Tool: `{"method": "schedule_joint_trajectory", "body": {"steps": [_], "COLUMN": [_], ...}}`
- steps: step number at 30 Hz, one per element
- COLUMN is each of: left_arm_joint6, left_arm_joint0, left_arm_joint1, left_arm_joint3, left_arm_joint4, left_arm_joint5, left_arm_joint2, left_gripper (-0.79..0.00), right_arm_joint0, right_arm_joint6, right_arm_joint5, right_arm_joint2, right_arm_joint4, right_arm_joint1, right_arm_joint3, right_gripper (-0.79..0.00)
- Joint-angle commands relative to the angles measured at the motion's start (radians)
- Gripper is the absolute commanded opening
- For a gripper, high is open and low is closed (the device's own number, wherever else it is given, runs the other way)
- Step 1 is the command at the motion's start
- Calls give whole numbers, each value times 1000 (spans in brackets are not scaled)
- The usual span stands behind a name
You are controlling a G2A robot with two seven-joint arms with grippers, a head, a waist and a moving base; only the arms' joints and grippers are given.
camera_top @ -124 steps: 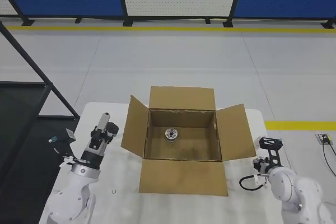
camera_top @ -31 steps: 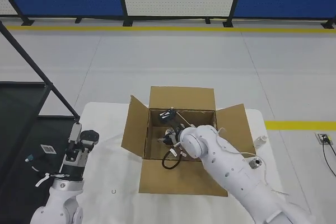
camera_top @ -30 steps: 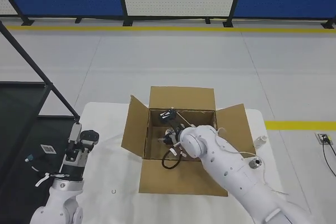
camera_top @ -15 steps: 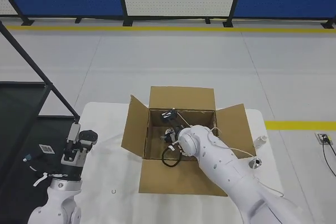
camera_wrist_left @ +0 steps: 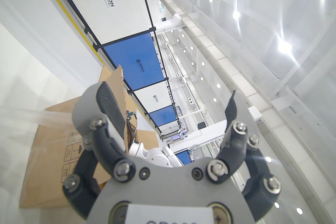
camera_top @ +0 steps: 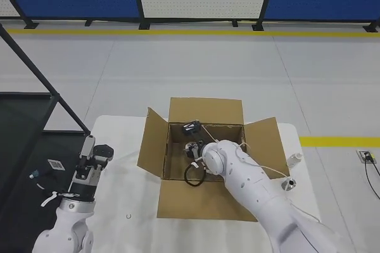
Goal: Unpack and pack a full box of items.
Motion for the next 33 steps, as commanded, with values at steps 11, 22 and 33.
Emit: {"method": "schedule_joint_trajectory", "body": {"steps": [11,22,33], "left_arm_joint6": [-16,-34,-68], "left_arm_joint0": [-37,-58,-88], "left_arm_joint1": [0,0,-1], "left_arm_joint3": [16,30,27], "left_arm_joint4": [12,21,27], "left_arm_joint5": [12,20,19], "left_arm_joint2": [31,68,118], "left_gripper": [0,0,0], "right_arm_joint0": [-210,-617,-962], "right_arm_joint6": [52,286,372], "right_arm_joint5": [97,142,196], "right_arm_joint2": [175,479,718], "right_arm_joint4": [-183,-492,-660], "right_arm_joint1": [140,266,304], "right_arm_joint3": [-530,-1386,-1856], "right_gripper": [-785,-785,-785]}}
